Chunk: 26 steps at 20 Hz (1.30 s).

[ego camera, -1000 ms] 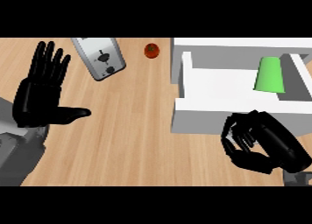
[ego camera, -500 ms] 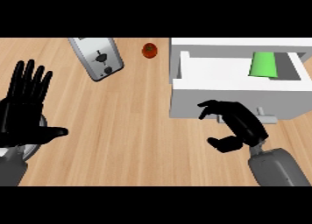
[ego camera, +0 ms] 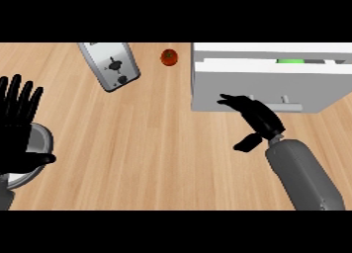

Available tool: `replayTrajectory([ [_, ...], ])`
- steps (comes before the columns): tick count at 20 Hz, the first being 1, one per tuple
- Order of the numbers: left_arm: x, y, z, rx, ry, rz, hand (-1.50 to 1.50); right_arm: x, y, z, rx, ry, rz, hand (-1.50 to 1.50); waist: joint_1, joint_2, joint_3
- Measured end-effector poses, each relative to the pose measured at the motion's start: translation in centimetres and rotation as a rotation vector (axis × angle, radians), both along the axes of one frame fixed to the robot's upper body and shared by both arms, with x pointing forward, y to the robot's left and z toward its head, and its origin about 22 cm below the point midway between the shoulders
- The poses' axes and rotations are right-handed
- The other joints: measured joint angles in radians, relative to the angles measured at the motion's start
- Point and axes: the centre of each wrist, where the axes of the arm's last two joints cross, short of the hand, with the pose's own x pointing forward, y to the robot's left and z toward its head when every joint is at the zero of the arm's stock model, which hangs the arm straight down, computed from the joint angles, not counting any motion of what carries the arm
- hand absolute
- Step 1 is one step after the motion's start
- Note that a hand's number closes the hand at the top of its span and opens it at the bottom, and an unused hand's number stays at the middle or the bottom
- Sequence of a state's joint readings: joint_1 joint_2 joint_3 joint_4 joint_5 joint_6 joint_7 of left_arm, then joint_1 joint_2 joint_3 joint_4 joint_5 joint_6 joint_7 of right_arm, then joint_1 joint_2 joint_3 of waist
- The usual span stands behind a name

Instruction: Pick up the cup, place it into the drawer and close the drawer

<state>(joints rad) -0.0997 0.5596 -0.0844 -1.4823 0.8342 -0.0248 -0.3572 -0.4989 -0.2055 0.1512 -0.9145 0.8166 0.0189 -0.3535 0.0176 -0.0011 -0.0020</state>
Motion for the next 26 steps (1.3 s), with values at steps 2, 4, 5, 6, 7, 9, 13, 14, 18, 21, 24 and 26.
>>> replayTrajectory([
  [2, -0.3, 0.2, -0.3, 0.001, -0.004, 0.002, -1.50, 1.2, -0.2, 0.2, 0.007, 0.016, 0.005, -1.50, 0.001, 0.001, 0.000],
  [4, -0.7, 0.5, -0.4, -0.003, -0.006, -0.002, -1.50, 2.3, -0.7, 0.1, 0.023, 0.027, 0.010, -1.50, 0.007, 0.001, 0.000],
  [5, -0.4, 0.6, -0.5, -0.005, -0.010, -0.006, -1.50, 2.9, -0.7, 0.1, 0.026, 0.032, 0.001, -1.50, 0.007, 0.002, 0.000],
  [6, -0.6, 0.7, -0.7, -0.005, -0.011, -0.007, -1.50, 3.5, -0.9, 0.4, 0.033, 0.041, 0.002, -1.50, 0.010, 0.003, 0.000],
  [7, -0.7, 0.8, -0.9, -0.007, -0.009, -0.013, -1.50, 4.0, -1.1, 0.6, 0.040, 0.048, 0.011, -1.50, 0.009, 0.001, -0.001],
  [9, -0.4, 1.2, -0.6, -0.010, -0.010, -0.018, -1.50, 4.9, -1.7, 1.2, 0.056, 0.055, 0.024, -1.50, 0.013, -0.001, -0.001],
  [13, -0.1, 0.4, -1.1, -0.009, -0.008, -0.037, -1.50, 6.2, -3.1, 2.3, 0.074, 0.066, 0.047, -1.50, 0.028, 0.000, -0.003],
  [14, 0.0, 0.4, -1.0, -0.008, -0.012, -0.040, -1.50, 6.5, -3.3, 2.7, 0.075, 0.072, 0.048, -1.50, 0.030, 0.001, -0.003],
  [18, 0.1, 0.3, -1.3, -0.006, -0.016, -0.059, -1.50, 6.9, -4.0, 3.0, 0.091, 0.094, 0.056, -1.50, 0.041, 0.002, -0.003],
  [21, 0.4, 0.1, -1.2, -0.001, -0.021, -0.066, -1.50, 7.1, -4.6, 3.3, 0.095, 0.123, 0.081, -1.50, 0.047, 0.004, -0.003],
  [24, 0.5, -0.4, -1.3, 0.003, -0.024, -0.073, -1.50, 7.2, -4.9, 3.3, 0.098, 0.139, 0.087, -1.50, 0.051, 0.002, -0.005],
  [26, 0.8, -0.3, -1.0, 0.007, -0.028, -0.069, -1.50, 7.2, -5.0, 3.4, 0.101, 0.149, 0.096, -1.50, 0.052, 0.003, -0.005],
])
